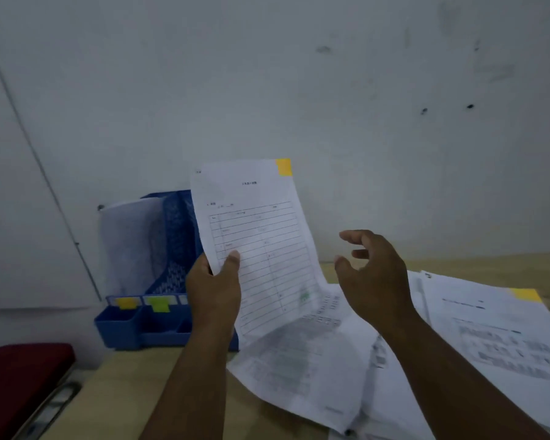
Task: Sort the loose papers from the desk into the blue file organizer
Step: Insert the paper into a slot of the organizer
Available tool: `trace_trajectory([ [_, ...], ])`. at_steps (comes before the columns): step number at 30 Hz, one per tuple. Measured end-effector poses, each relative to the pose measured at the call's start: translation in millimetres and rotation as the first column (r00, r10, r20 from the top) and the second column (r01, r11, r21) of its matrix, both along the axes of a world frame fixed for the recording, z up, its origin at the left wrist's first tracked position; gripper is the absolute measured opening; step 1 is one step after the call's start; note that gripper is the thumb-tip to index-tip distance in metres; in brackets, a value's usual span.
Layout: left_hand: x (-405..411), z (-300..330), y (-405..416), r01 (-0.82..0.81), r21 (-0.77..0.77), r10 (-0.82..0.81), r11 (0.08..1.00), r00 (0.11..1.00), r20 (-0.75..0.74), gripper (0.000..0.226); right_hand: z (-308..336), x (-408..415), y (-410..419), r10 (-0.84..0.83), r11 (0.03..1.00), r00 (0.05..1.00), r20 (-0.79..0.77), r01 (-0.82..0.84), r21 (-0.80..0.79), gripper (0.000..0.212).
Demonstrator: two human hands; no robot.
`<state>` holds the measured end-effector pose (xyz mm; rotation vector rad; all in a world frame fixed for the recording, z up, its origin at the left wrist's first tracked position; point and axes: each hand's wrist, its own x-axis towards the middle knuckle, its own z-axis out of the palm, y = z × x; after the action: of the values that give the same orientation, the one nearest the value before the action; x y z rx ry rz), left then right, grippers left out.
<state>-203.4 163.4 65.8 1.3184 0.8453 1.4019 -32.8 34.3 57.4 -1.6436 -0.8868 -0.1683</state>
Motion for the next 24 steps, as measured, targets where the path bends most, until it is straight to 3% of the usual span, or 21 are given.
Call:
trace_trajectory([
  [9,-69,4,52,-0.367,0.219,0.37,0.904,0.929,0.03,0.029,4,-53,73,0.172,0.983,0.982,0.075,-0.167,-0.073,0.036],
  [16,-101,7,88,-0.524,0.313,0.543,0.792,0.839,0.03,0.026,1,-78,114,0.261,0.961,0.96,0.103,-0.248,-0.119,0.034],
  [24,-120,13,129,-0.636,0.299,0.654,0.711,0.755,0.049,0.021,-11,-80,137,0.284,0.948,0.955,0.082,-0.267,-0.175,0.031],
])
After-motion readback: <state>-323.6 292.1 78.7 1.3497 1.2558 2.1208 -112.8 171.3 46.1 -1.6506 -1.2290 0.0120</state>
